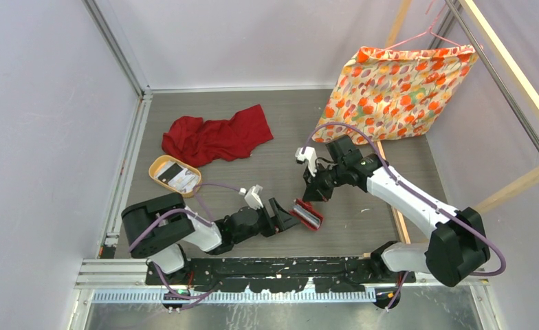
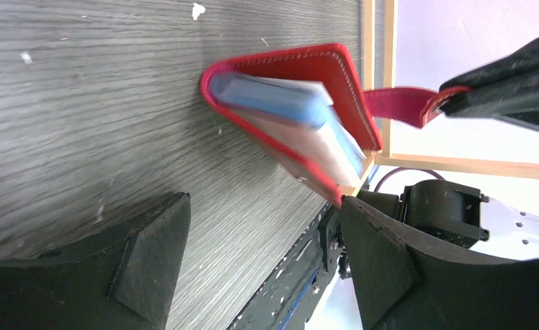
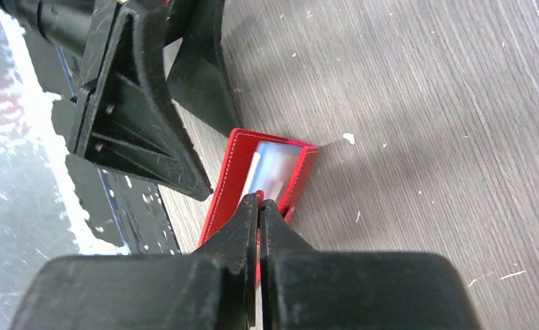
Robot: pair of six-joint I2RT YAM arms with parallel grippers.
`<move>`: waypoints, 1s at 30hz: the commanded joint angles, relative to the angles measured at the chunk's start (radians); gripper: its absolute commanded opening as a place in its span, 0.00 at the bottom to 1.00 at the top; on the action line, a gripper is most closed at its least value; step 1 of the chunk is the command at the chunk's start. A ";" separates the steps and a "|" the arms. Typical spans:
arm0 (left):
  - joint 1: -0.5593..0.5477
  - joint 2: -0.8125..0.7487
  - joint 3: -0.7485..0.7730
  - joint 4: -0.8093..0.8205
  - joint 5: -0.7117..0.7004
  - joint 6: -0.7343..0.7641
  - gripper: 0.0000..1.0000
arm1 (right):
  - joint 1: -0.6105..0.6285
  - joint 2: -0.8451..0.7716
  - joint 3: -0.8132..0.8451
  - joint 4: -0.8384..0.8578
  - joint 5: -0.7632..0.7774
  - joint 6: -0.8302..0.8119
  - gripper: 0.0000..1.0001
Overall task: Put the credit cards into the card holder
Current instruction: Open the card holder at the center of the board.
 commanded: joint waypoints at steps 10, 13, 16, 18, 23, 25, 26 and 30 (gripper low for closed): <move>0.033 -0.098 -0.012 -0.133 -0.048 0.015 0.80 | -0.070 0.060 0.004 0.218 0.154 0.301 0.01; 0.035 -0.079 -0.013 -0.137 -0.050 0.000 0.77 | -0.074 0.087 0.003 0.225 0.247 0.314 0.01; 0.035 -0.076 -0.012 -0.158 -0.057 -0.005 0.74 | -0.074 0.141 0.006 0.225 0.430 0.314 0.01; 0.036 -0.083 -0.008 -0.179 -0.060 0.003 0.71 | -0.074 0.189 0.027 0.204 0.563 0.295 0.07; 0.035 -0.141 -0.010 -0.236 -0.062 0.040 0.67 | -0.073 0.185 0.051 0.160 0.588 0.253 0.43; 0.035 -0.185 -0.011 -0.283 -0.064 0.055 0.65 | -0.074 0.138 0.055 0.151 0.573 0.223 0.48; 0.036 -0.210 -0.010 -0.320 -0.065 0.062 0.65 | -0.073 0.102 0.061 0.138 0.548 0.195 0.52; 0.035 -0.301 0.027 -0.515 -0.072 0.082 0.60 | -0.074 -0.074 0.046 0.050 0.330 0.023 0.66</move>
